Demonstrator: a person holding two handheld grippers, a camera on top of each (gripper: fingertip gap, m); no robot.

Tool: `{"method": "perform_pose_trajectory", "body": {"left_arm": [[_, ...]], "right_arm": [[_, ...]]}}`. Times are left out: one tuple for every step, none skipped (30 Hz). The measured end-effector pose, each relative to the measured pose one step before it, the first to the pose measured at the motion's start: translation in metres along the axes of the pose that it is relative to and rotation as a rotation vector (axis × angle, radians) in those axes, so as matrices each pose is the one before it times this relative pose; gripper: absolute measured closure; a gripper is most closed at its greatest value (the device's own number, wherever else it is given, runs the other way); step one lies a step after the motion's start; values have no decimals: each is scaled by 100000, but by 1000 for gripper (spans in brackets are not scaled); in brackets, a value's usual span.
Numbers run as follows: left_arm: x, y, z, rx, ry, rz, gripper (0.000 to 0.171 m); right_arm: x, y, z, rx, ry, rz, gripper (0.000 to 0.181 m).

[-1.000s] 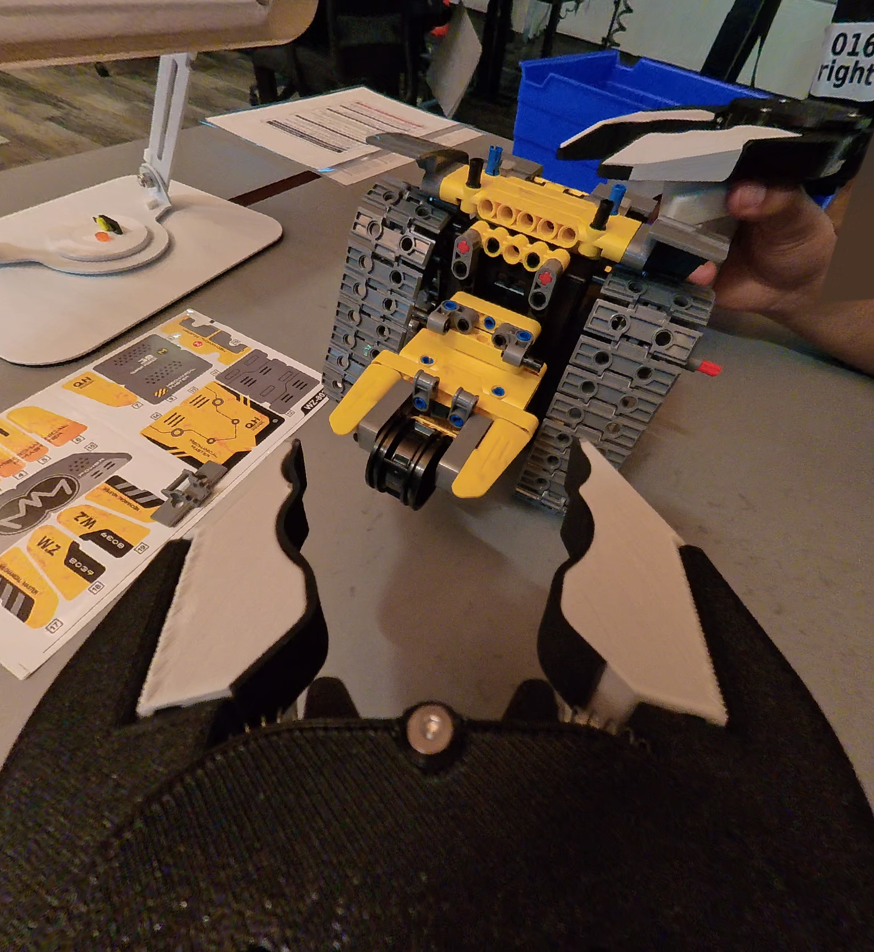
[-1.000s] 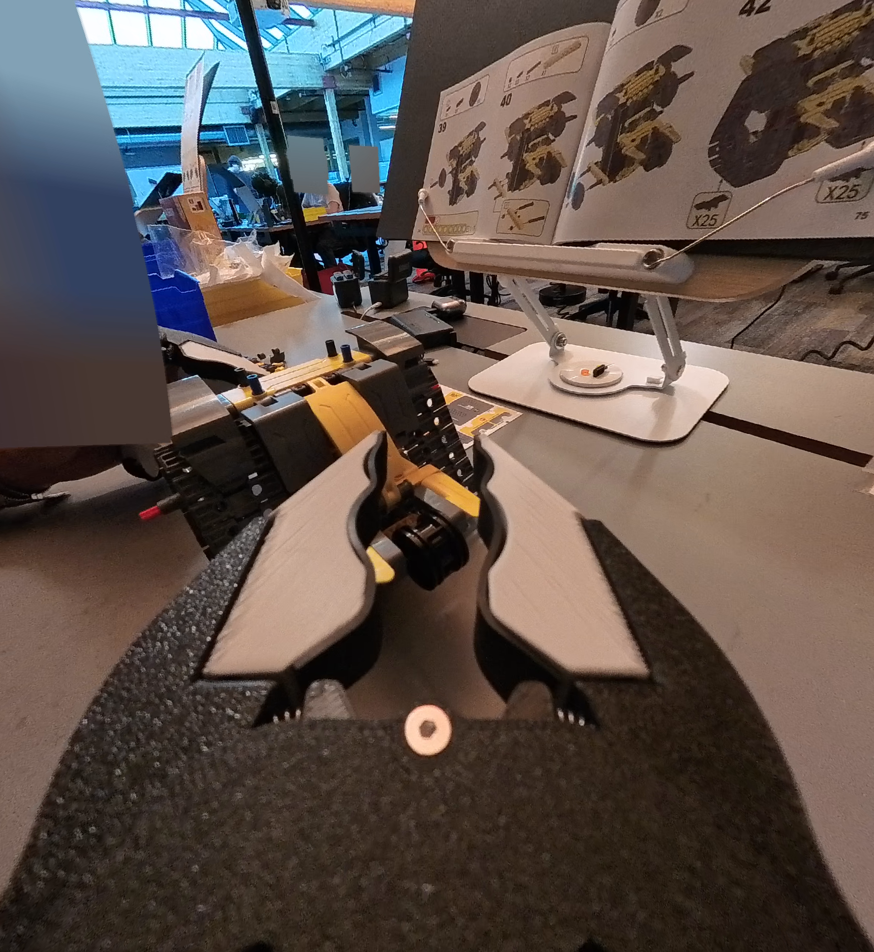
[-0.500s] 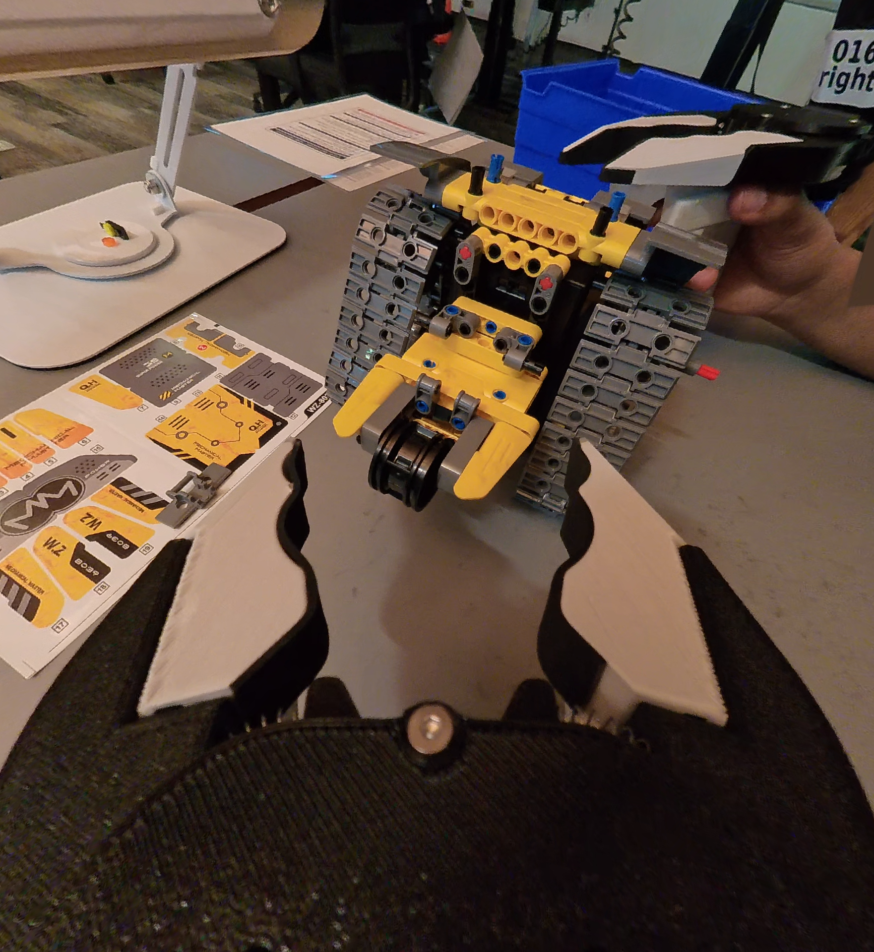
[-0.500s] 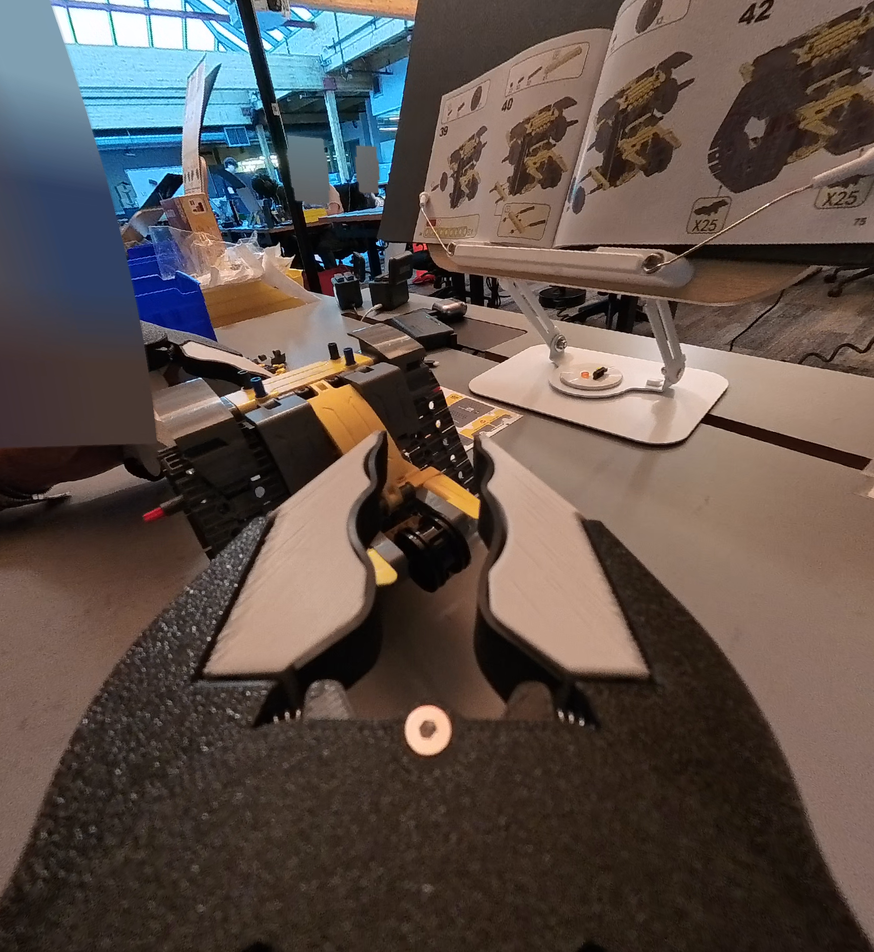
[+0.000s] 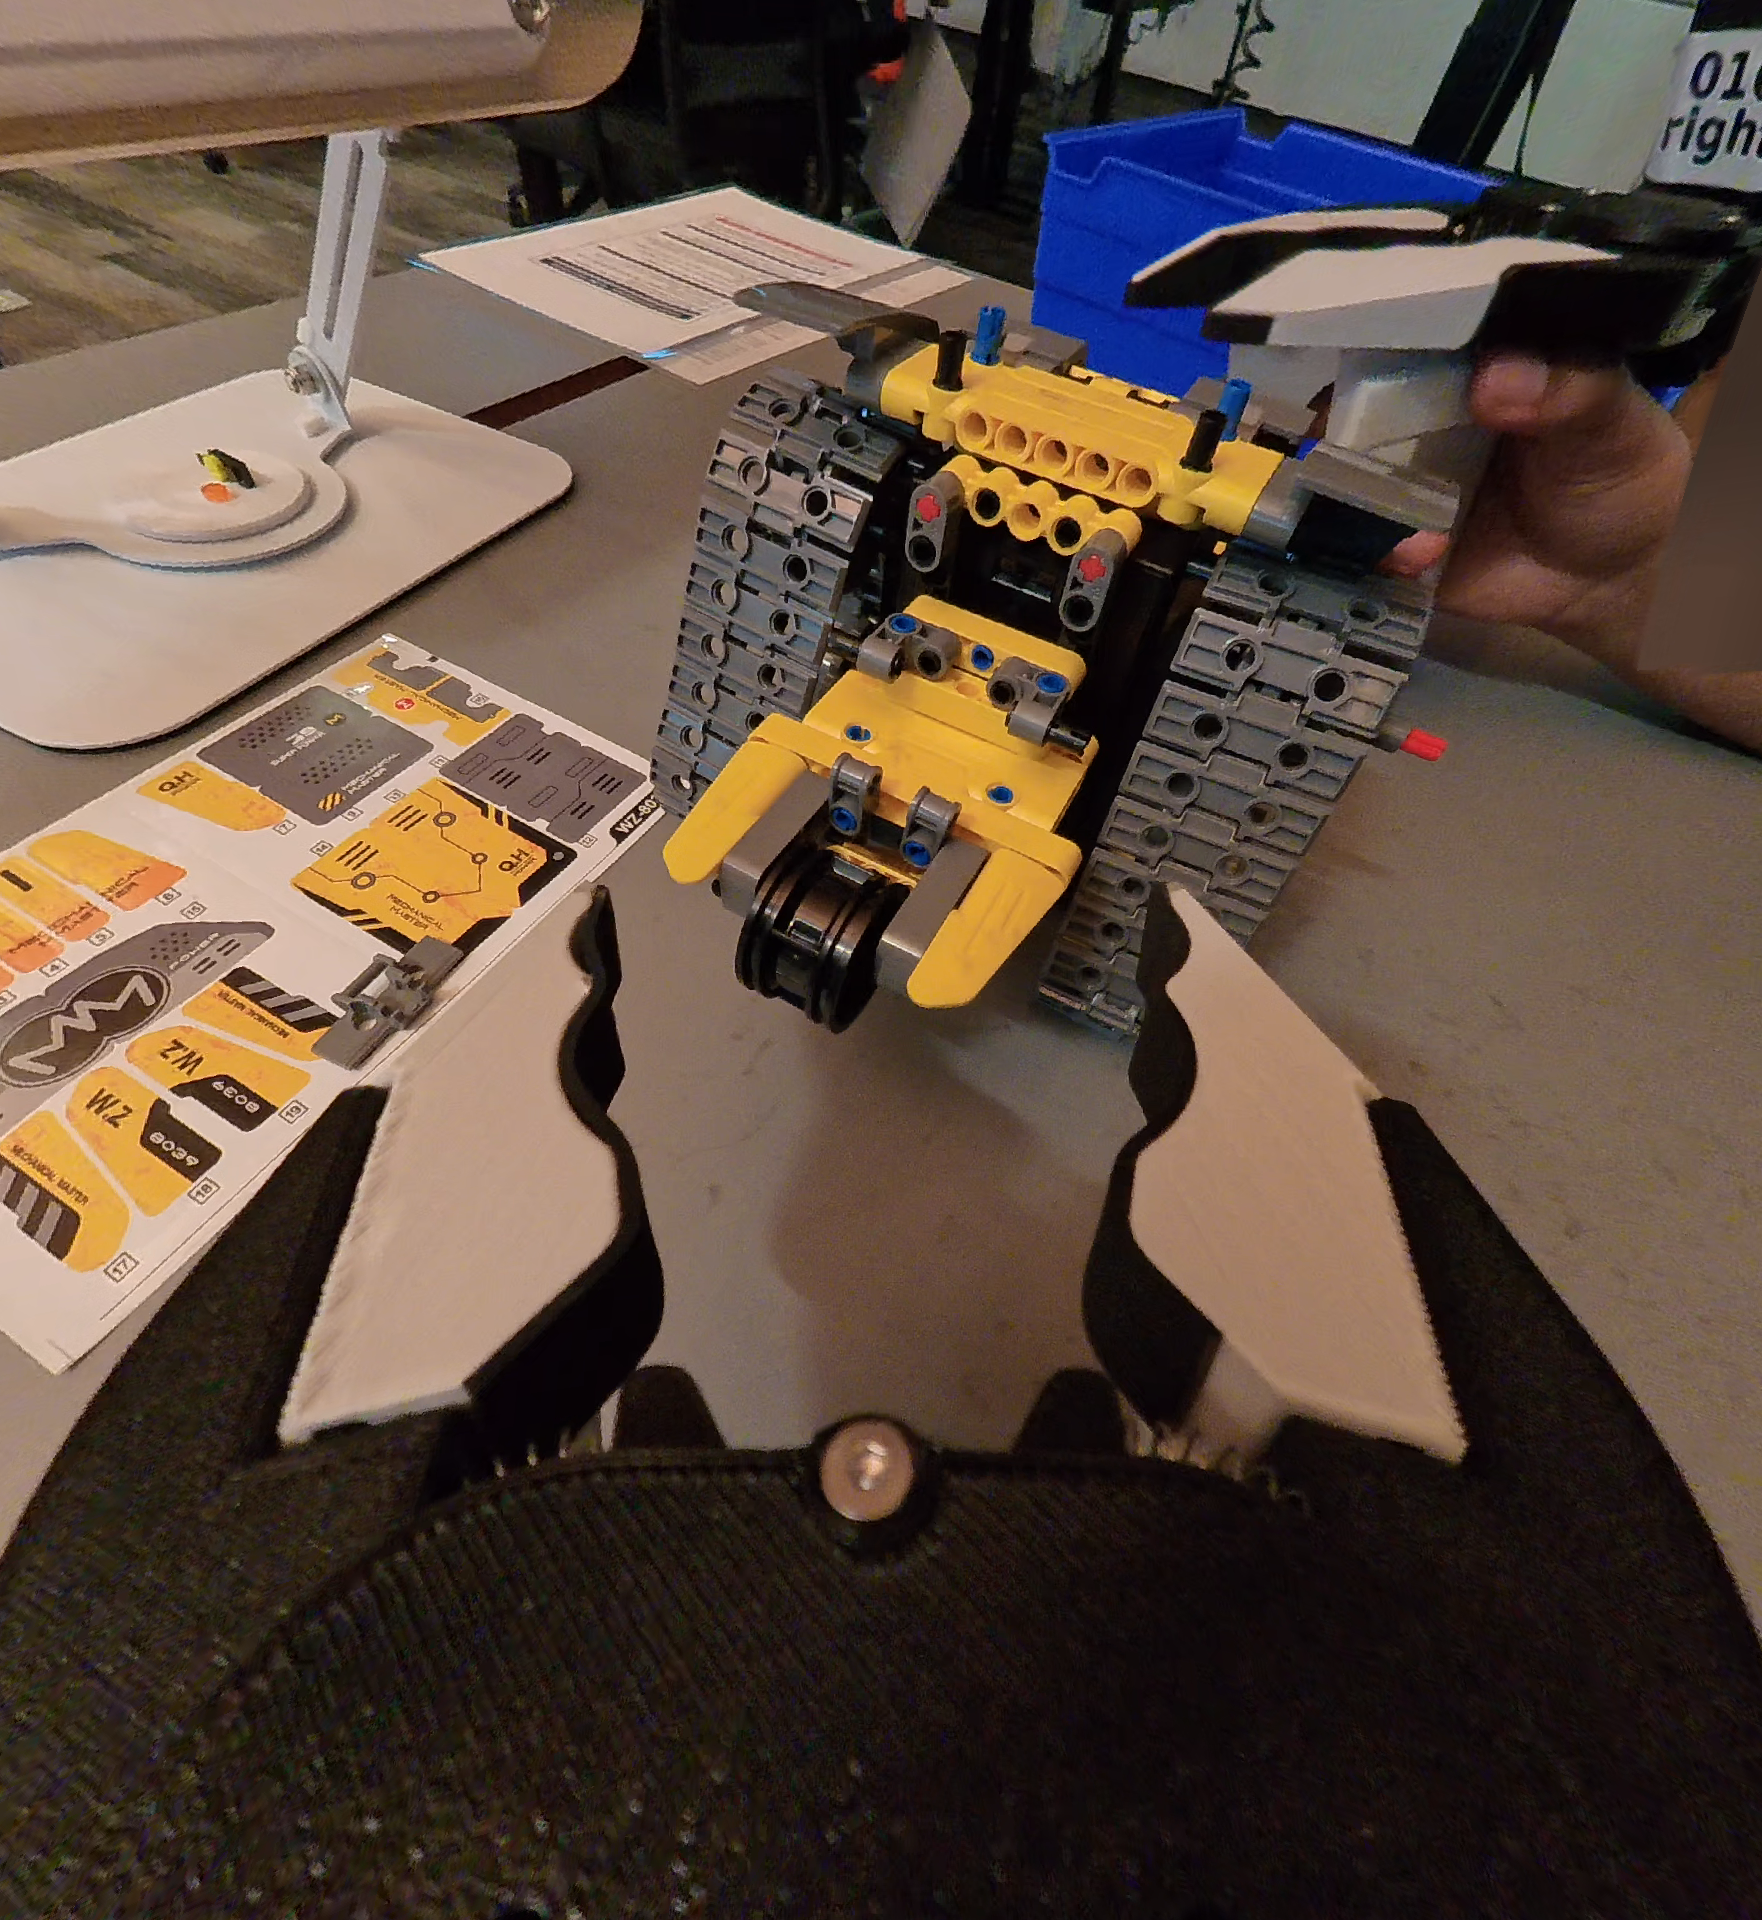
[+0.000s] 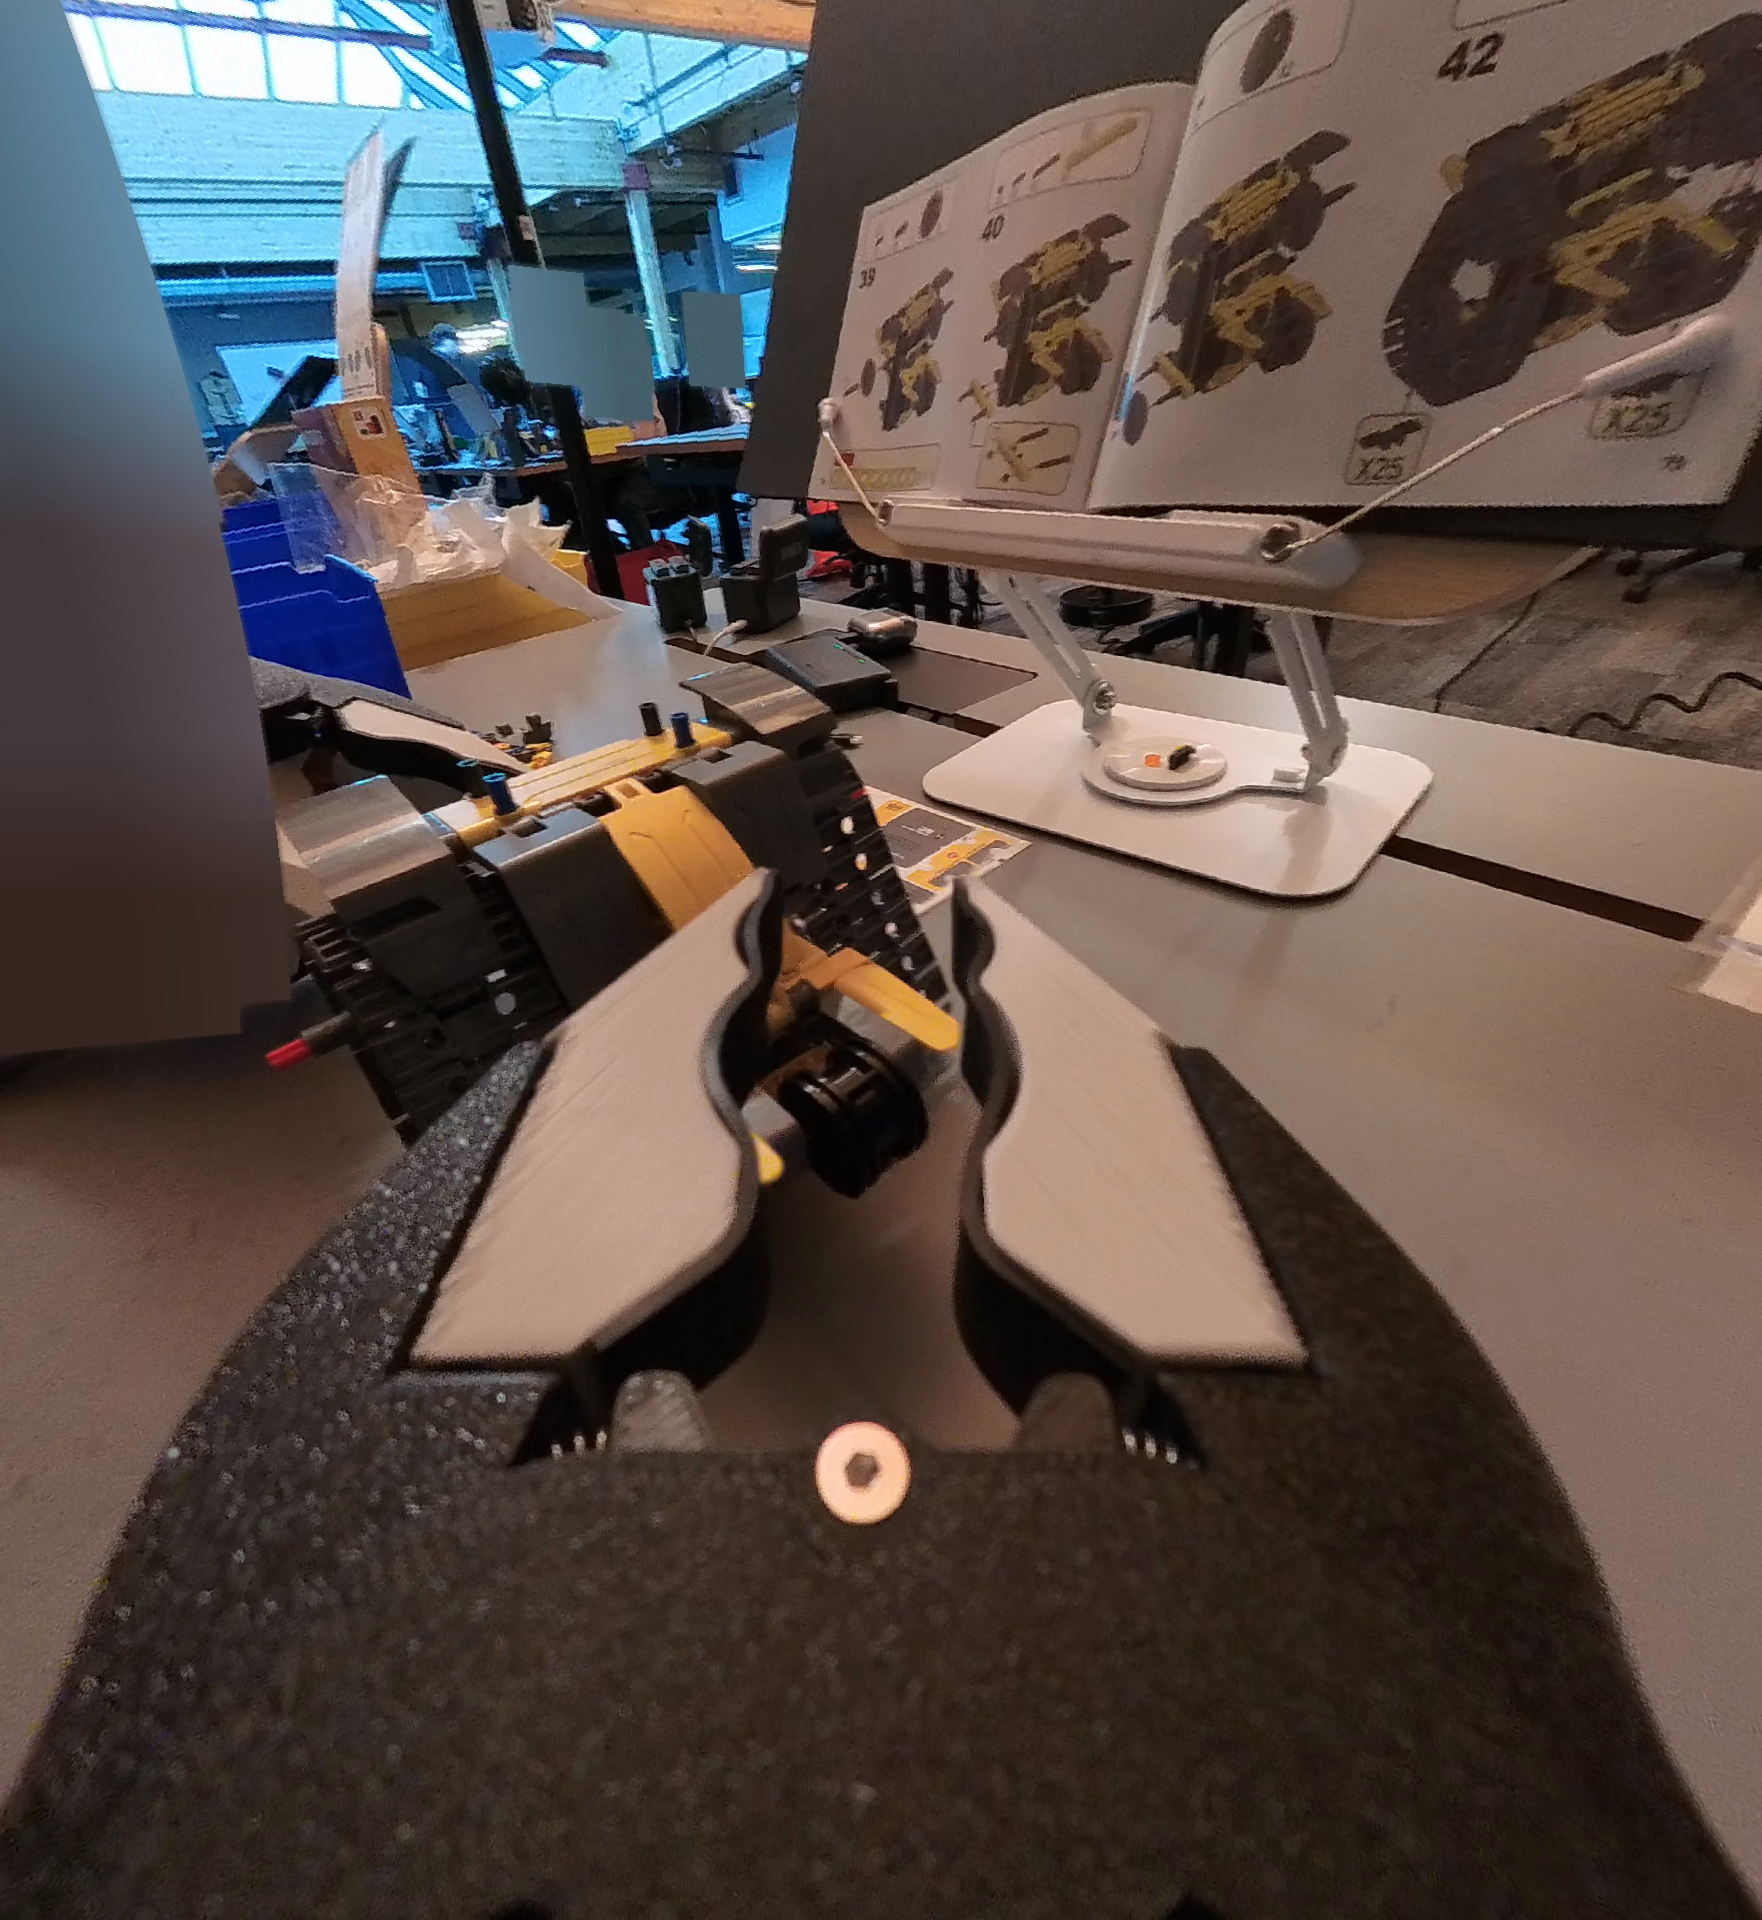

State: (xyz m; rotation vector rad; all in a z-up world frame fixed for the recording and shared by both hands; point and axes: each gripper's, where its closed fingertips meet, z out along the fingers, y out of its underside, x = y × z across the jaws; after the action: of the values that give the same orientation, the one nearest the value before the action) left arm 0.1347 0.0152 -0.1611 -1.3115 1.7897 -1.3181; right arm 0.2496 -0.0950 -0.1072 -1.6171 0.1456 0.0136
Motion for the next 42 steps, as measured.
{"method": "perform_pose_trajectory", "body": {"left_arm": [[25, -5, 13, 25, 35, 107, 74], [6, 7, 4, -54, -33, 112, 74], [-12, 33, 10, -136, -61, 96, 74], [-16, 39, 18, -135, -39, -5, 74], [8, 12, 16, -71, 87, -57, 74], [9, 5, 12, 4, 71, -51, 74], [2, 20, 7, -12, 11, -38, 74], [-1, 16, 7, -74, 19, -20, 74], [-9, 22, 19, -81, 6, 4, 74], [-8, 24, 11, -66, -17, -9, 75], [-3, 19, 20, -62, 34, -33, 75], [12, 36, 24, -118, 68, -50, 74], [4, 30, 18, -143, 23, -21, 74], [3, 13, 12, -58, 2, 30, 74], [7, 6, 15, -11, 33, 22, 74], [12, 6, 1, -44, 31, 25, 74], [-1, 3, 2, -23, -43, 62, 74], [6, -6, -2, -29, -2, 62, 74], [12, -10, -6, 34, 3, 32, 74], [7, -1, -6, 36, 28, 13, 74], [11, 2, 9, -48, 40, -4, 74], [-5, 6, -3, -43, -15, 40, 74], [13, -6, -4, 0, -27, 87, 74], [7, -18, -11, 21, -18, 83, 75], [8, -7, -14, 39, -25, 94, 75], [7, -15, -2, -32, -43, 109, 75], [6, -4, -6, -19, -63, 122, 75], [17, 4, -2, -12, 3, 85, 75], [24, -8, 10, -41, 81, 37, 75], [22, 15, 8, -47, 53, 37, 75], [17, 8, 3, -65, 35, 94, 75], [12, -2, 3, -62, -47, 145, 75], [-5, 9, 3, -73, -93, 145, 75], [6, -2, 0, -61, -44, 107, 75], [4, 4, 1, -34, -14, 43, 75], [-1, 9, 11, -24, 25, -9, 75], [7, 14, 8, -62, 64, -34, 74], [2, 32, 14, -153, 67, -25, 74], [-3, 45, 26, -210, 21, 19, 74], [-3, 39, 26, -146, -51, 53, 74], [-2, 27, 20, -124, 6, 34, 75], [13, 18, 19, -130, 34, 30, 75]], "right_arm": [[584, 165, -56, -1357, 3432, 128, 151], [745, 272, -45, -1917, 4120, 260, 152], [554, 158, -36, -1044, 2461, 548, 152], [349, 15, -45, 2, 973, 1187, 152], [224, -39, -46, 386, 348, 1678, 152], [74, -47, -22, 433, -339, 1686, 152], [-24, -42, -11, 339, -748, 1465, 152], [-69, -32, -2, 240, -746, 1169, 152], [-87, -29, -4, 210, -693, 792, 152], [-101, -22, 11, 143, -574, 433, 151], [-79, -3, 10, 30, -434, 106, 151], [-69, 17, 9, -69, -261, -130, 151], [-49, 17, 18, -80, -158, -240, 151], [-48, 18, 17, -88, -148, -236, 151], [-39, 29, 18, -110, -126, -147, 151], [-32, 40, 20, -145, -162, -27, 151], [-30, 38, 21, -147, -166, 76, 151], [-28, 37, 22, -151, -190, 135, 151], [-21, 35, 14, -132, -151, 148, 151], [-13, 29, 17, -87, -101, 133, 151], [-17, 29, 17, -90, -136, 113, 151], [-7, 26, 8, -67, -82, 110, 151], [-22, 19, 15, -76, -112, 72, 151], [-13, 37, 22, -135, -91, -5, 151], [8, 50, 12, -155, 16, -42, 151], [7, 48, 32, -165, -28, -18, 151], [0, 57, 24, -158, -68, 48, 151], [7, 38, 19, -97, -57, 104, 151], [9, 40, 17, -114, -41, 103, 151], [23, 43, 16, -134, 36, 57, 151], [23, 33, 15, -136, 37, 38, 151], [20, 28, 8, -91, 14, 60, 151], [15, 22, 11, -53, 3, 96, 151], [6, 10, 11, -39, -48, 104, 151], [-2, 14, -1, -48, -52, 85, 151], [-17, 5, 7, -38, -81, 60, 151], [-24, 3, 8, -15, -89, 8, 151], [-13, 6, 6, -35, -35, -48, 151], [-20, 15, 2, -81, -38, -86, 151], [-10, 11, 13, -76, -12, -69, 151], [-3, 2, -1, -16, -26, -8, 151], [-24, -14, -9, 52, -76, 46, 151]]}}
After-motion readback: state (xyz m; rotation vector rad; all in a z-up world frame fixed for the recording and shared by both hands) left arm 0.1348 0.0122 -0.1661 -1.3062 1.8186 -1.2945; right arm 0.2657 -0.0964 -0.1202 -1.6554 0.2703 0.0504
